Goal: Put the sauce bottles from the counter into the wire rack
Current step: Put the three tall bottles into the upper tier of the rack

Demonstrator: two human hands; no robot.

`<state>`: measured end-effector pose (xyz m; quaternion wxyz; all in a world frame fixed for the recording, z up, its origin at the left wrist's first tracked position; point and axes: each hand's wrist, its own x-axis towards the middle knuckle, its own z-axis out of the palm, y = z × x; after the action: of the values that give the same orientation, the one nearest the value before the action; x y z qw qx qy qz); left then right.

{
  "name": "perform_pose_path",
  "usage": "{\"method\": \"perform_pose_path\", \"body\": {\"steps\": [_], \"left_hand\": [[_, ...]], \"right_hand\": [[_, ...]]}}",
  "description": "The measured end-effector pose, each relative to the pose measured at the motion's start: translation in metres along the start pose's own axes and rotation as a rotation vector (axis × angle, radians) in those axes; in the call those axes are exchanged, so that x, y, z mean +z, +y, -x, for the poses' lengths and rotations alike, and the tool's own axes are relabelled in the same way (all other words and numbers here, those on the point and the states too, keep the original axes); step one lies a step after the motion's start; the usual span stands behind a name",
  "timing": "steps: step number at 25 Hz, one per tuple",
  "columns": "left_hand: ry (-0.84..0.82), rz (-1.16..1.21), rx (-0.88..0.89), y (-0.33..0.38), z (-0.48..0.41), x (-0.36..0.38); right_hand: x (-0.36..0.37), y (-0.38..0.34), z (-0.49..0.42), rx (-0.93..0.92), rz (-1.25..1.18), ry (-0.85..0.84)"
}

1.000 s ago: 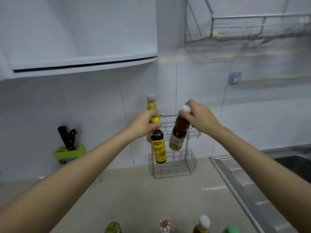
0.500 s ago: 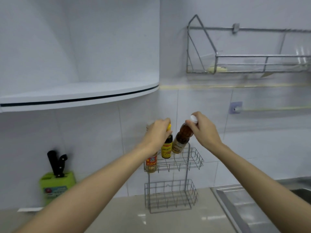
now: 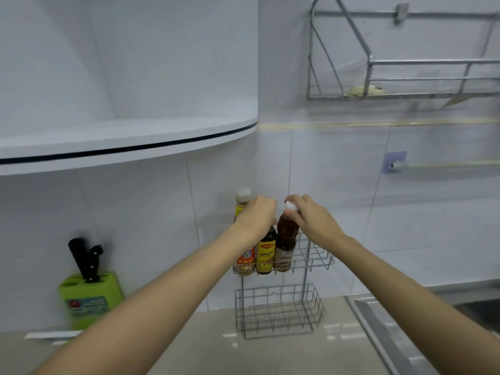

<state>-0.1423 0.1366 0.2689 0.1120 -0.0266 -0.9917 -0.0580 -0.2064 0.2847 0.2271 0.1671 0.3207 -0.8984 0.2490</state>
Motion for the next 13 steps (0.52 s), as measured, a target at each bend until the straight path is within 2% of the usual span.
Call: {"method": "perform_pose_path", "body": {"steps": [4,8,13], "left_hand": [[0.043,-0.027,-0.014,0.0,-0.003,0.005],[0.062,-0.016,-0.011,0.002,0.001,-0.002],[0.113,0.135,-0.03,0.0,0.007,-0.004]], "right_hand": [[0.004,-0.004,-0.006,-0.01,-0.124,-0.032],[0.002,-0.007,-0.004,0.09,-0.302,-0.04],[0.004,-0.01,-0.001,0.123,-0.307,-0.009]]}}
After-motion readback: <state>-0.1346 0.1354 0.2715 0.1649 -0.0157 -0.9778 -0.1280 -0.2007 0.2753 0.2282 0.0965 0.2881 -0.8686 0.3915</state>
